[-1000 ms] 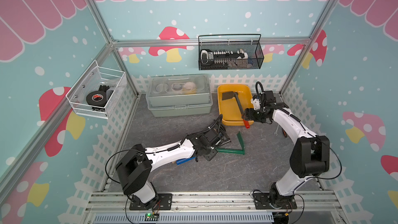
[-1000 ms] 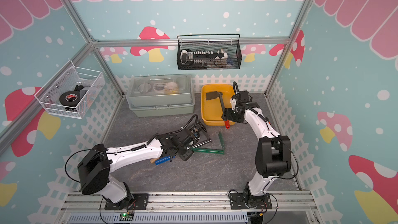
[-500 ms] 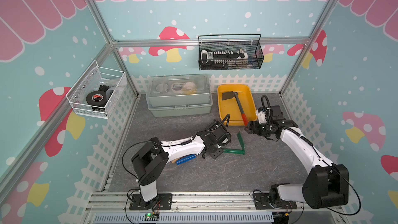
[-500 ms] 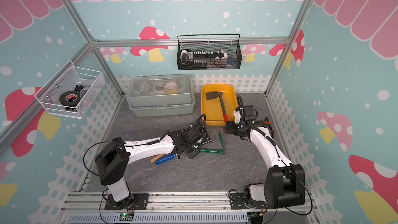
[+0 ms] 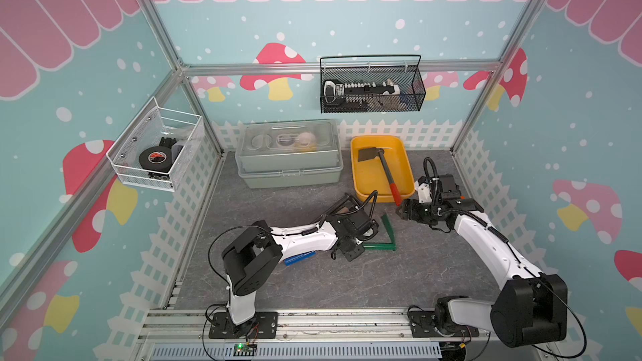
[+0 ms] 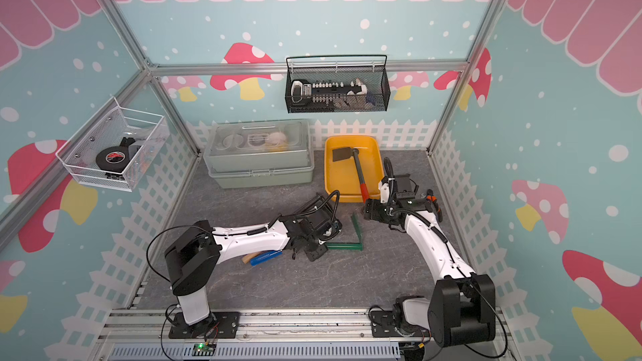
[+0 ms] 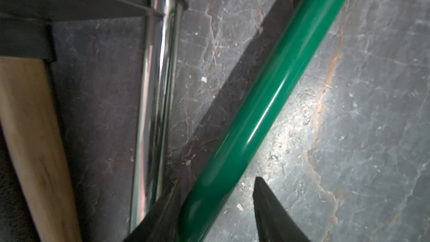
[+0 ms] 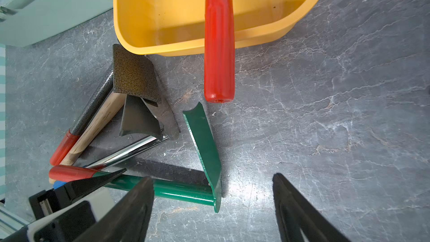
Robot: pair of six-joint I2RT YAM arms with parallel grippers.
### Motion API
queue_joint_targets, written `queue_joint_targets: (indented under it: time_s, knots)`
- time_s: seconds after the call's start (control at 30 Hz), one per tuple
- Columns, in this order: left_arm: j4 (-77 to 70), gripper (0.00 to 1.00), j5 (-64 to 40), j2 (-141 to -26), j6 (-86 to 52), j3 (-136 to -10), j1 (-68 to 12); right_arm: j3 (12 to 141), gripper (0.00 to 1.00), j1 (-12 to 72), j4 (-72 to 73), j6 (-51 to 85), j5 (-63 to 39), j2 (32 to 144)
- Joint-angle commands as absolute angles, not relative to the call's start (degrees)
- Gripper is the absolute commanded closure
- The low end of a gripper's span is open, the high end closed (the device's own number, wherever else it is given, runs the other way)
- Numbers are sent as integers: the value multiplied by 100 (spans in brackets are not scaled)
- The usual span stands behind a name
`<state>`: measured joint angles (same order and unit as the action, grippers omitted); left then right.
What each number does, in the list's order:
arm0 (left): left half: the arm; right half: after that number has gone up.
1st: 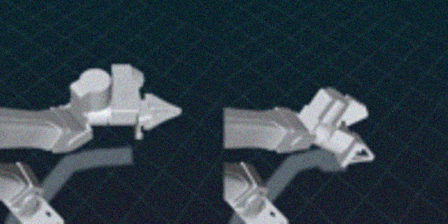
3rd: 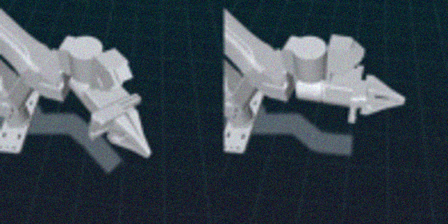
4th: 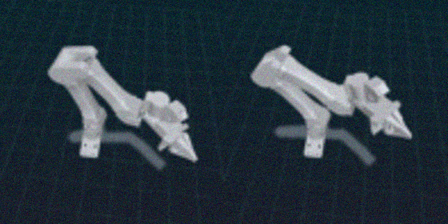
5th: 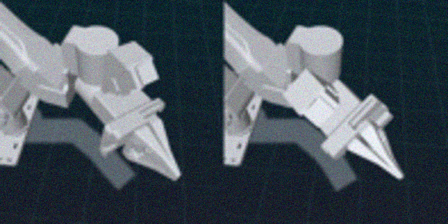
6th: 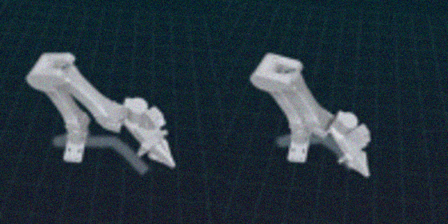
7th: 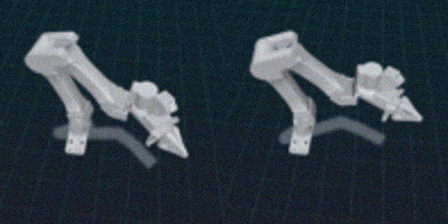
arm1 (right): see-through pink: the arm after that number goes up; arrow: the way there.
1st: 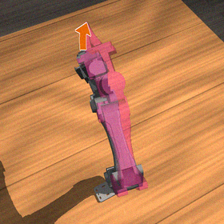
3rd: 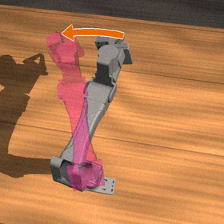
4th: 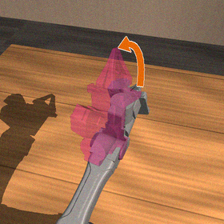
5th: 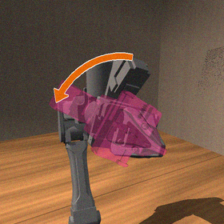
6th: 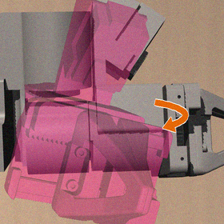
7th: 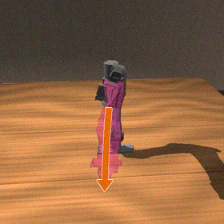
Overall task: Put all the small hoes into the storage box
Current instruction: Pick up the hoe from the center of the board.
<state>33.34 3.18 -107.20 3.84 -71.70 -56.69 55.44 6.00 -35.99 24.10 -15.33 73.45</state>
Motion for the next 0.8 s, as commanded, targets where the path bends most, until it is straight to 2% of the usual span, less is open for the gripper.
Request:
queue_joint_targets:
  time_s: [0.0, 0.77]
  knots:
    - [3331, 51, 244, -10823, 395, -7325, -5751, 5550, 20, 623, -3699, 2445, -1477, 7312]
    - [3330, 62, 543, -11298, 448, -7483, -5780, 5459, 21, 615, -3719, 2379, -1380, 7227]
